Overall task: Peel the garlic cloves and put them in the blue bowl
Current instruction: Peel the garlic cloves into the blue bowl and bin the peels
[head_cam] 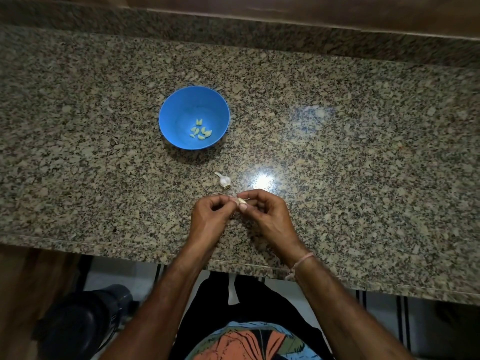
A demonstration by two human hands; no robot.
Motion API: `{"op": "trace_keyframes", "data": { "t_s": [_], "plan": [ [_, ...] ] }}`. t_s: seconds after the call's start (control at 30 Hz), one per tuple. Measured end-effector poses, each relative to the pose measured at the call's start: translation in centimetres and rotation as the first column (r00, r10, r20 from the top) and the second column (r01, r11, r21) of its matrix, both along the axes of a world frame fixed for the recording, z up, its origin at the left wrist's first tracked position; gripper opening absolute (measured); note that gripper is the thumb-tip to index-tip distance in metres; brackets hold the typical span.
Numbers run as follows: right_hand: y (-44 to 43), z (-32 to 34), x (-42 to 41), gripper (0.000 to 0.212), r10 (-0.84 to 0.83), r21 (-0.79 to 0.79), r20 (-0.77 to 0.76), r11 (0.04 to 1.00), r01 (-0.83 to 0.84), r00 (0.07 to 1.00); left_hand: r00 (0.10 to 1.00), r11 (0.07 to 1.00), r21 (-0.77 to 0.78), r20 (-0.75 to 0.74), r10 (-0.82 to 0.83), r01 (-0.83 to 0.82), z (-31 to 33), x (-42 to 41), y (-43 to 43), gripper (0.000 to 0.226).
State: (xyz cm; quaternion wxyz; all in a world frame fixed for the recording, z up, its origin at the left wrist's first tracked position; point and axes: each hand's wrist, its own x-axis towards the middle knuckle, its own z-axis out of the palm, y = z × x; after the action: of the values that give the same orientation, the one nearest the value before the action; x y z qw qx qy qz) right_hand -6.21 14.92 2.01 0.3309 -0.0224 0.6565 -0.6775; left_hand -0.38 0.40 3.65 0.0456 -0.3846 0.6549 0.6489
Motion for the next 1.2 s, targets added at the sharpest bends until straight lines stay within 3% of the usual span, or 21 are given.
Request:
{"op": "trace_keyframes", "data": {
  "t_s": [0.2,0.3,0.37,0.5,0.6,0.73,0.87,1.2],
  "plan": [
    [0.2,0.5,0.5,0.021,-0.108,-0.098,0.217,0.987,0.131,0.97,0.999,0.991,-0.135,0.033,-0.013,0.018,-0.7,0.4,0.1,0.008],
    [0.4,0.4,0.4,0.022,-0.125,-0.09,0.189,0.985,0.144,0.974,0.997,0.962,-0.271,0.073,0.01,0.011,-1.0,0.7,0.1,0.005],
    [0.5,0.2,0.4,0.019,-0.131,-0.053,0.122,0.989,0.139,0.984,0.998,0.971,-0.24,0.054,0.022,-0.009,-1.2,0.7,0.0,0.007],
    [0.4,0.1,0.6,0.015,-0.113,0.008,-0.011,0.994,0.113,0.994,0.999,0.999,-0.029,-0.016,0.03,-0.031,-0.4,0.5,0.3,0.009],
    [0.4,0.3,0.8,0.014,-0.096,0.012,-0.055,0.995,0.097,0.994,0.999,0.999,-0.005,-0.028,0.039,-0.04,-0.4,0.6,0.2,0.014],
    [0.4,0.2,0.8,0.013,-0.083,0.029,-0.075,0.996,0.085,0.994,1.0,0.984,-0.178,0.005,-0.006,0.006,-0.8,0.9,0.0,0.014],
    [0.4,0.2,0.6,0.022,-0.045,0.032,-0.066,0.998,0.047,0.997,0.987,0.892,-0.426,0.014,-0.158,0.149,-0.7,1.1,0.4,0.012],
    [0.6,0.1,1.1,0.016,-0.124,0.016,0.063,0.992,0.123,0.99,0.952,0.66,-0.69,0.159,-0.263,0.298,0.2,1.2,0.9,0.013]
  ]
}}
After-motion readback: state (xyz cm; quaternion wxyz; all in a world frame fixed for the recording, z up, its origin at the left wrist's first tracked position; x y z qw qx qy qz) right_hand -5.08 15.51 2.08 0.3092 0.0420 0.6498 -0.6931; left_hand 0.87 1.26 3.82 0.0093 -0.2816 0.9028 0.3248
